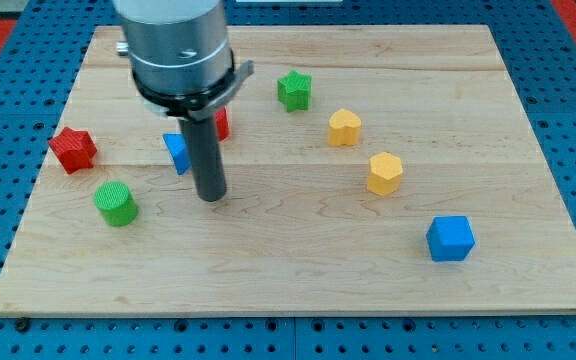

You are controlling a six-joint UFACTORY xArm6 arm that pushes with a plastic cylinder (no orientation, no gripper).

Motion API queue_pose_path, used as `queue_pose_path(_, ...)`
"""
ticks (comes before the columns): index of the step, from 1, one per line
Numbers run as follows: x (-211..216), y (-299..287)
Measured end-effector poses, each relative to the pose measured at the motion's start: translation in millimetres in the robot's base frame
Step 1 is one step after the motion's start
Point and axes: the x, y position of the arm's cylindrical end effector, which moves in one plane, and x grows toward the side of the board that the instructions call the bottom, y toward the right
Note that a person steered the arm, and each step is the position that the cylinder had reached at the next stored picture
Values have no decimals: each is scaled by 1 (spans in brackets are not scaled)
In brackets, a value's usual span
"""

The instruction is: Push the red star towards the hexagon

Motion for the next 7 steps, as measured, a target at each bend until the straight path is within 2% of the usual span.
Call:
queue_pose_path(1,-10,-52)
queue_pose_path(3,-85,-89)
queue_pose_path(4,-118,-160)
queue_pose_path(5,-114,-202)
queue_pose_path(7,-49,-166)
